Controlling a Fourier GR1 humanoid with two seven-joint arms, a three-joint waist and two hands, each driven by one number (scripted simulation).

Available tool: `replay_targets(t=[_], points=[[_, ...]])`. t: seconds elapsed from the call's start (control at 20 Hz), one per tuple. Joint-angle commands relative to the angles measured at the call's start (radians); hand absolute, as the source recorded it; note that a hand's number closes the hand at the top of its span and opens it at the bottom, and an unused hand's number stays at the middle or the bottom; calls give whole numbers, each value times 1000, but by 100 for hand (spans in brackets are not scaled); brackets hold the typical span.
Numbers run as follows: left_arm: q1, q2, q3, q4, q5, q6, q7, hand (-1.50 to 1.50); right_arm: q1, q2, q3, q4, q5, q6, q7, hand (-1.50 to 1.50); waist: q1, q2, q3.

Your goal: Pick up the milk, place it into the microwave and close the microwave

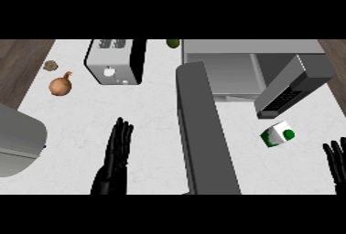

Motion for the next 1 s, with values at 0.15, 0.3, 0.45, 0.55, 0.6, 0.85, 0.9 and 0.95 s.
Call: replay_targets(t=[0.15, 0.3, 0.45, 0.55, 0.6, 0.85, 0.9, 0.95], points=[[-23, 0, -105, 85, 9, 127, -56, -150, -74, 6, -54, 224, 70, -13, -173, -150, 2, 1, 0], [33, 7, -136, 26, -19, 129, -51, -150, -141, 24, -48, 270, 86, -58, -152, -150, 4, 1, 0], [31, 48, -96, 21, 54, 80, -66, -150, -194, -33, -95, 378, 65, -26, -167, -150, 5, 1, 0], [-4, 53, -66, 5, 73, 57, -14, -150, -239, -35, -105, 493, 95, -43, -271, -150, 5, 1, 0], [-27, 13, -125, -44, -17, 120, 77, -150, -219, -16, -91, 491, 118, -67, -269, -150, 4, 1, 0], [75, 91, -105, -57, 80, 72, -58, -150, -368, -36, -99, 628, 143, -132, -263, -150, 7, 1, 0], [61, 62, -73, 120, 147, 27, -208, -150, -291, -32, -98, 619, 142, -103, -339, -150, 3, 1, 0], [102, 66, -126, 60, 107, 59, -176, -150, -413, -17, -88, 665, 176, -192, -253, -150, 9, 1, 0]])
